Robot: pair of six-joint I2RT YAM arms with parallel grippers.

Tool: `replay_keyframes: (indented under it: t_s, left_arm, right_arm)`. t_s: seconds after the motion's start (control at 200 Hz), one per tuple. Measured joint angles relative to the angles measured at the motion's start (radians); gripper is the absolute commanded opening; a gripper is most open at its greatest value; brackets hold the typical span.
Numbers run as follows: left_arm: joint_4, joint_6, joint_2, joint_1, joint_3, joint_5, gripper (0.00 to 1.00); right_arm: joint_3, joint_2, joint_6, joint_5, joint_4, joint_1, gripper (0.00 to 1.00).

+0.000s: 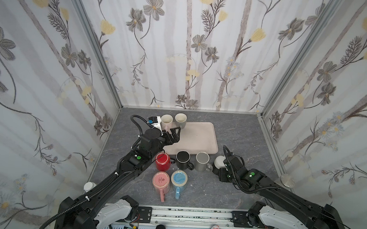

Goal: Turn the mug right side up
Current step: Pick up the mug from the middle-right of the table.

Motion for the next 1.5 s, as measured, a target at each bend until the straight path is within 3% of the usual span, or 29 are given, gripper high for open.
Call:
replay_keyframes:
  t_s: [0.21,0.679,1.004,1.219,1.499]
  left_arm:
    - [0.0,0.005,-0.021,0.004,-0.026,-0.001,1.0]
    - [0.006,0.006,-0.019,0.008,-0.035,0.01,1.0]
    - [0.036,-0.013,0.01,0.01,-0.035,0.048,1.0]
    - [0.106,-0.05,0.017,0.016,-0.035,0.136,1.0]
    - [0.333,-0.154,0.005,0.065,-0.103,0.327,0.88]
  right_arm:
    - [0.008,0.076,-0.005,0.047,0.016,-0.002,0.41]
    - [-0.001,0.085,-0.015,0.105,0.039,-0.036,0.0]
    - [0.063,-0.09,-0.05,0.128,0.016,-0.054,0.0]
    - [0.196,-0.152,-0.14,0.069,0.214,-0.056,0.0]
    - [0.231,0.002,-0.1,-0.225,0.801,-0.054,0.0]
